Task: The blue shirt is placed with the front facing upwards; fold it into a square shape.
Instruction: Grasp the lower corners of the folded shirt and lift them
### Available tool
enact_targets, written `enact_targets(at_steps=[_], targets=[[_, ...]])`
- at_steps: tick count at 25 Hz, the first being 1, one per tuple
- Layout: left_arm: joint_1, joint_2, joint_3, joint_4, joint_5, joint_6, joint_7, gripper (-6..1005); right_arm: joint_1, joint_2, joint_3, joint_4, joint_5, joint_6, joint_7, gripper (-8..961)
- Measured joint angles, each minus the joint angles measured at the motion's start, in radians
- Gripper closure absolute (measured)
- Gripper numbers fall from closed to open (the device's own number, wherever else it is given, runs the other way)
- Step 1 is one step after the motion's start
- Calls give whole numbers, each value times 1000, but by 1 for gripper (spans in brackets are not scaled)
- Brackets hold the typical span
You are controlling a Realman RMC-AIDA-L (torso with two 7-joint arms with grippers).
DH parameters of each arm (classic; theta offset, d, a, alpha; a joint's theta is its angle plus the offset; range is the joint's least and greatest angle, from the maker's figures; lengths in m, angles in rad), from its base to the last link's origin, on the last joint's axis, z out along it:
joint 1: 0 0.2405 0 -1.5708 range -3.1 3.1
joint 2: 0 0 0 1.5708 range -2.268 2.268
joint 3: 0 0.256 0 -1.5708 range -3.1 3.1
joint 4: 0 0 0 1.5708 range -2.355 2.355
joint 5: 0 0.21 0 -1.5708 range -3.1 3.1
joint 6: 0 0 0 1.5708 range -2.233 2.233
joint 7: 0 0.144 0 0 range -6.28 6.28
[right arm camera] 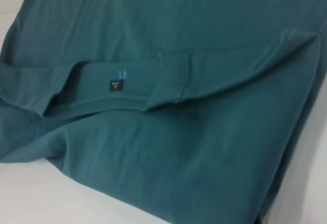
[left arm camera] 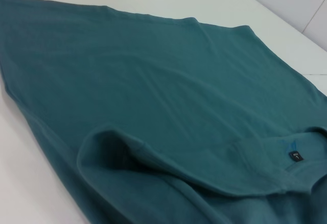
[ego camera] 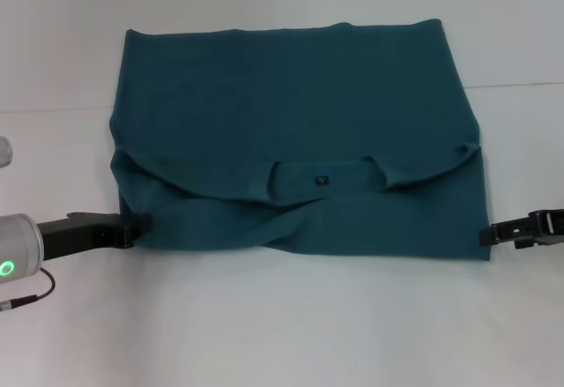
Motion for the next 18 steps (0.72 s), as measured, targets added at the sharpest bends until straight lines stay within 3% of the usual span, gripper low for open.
enact_targets(at_steps=[7,18], targets=[[-3,0,0,0,0,-3,0,967,13,30,-3,10,-1,37,-15,94],[-2,0,0,0,1,-9,2,967,37,51,-26,37,-1,74,-13,161]])
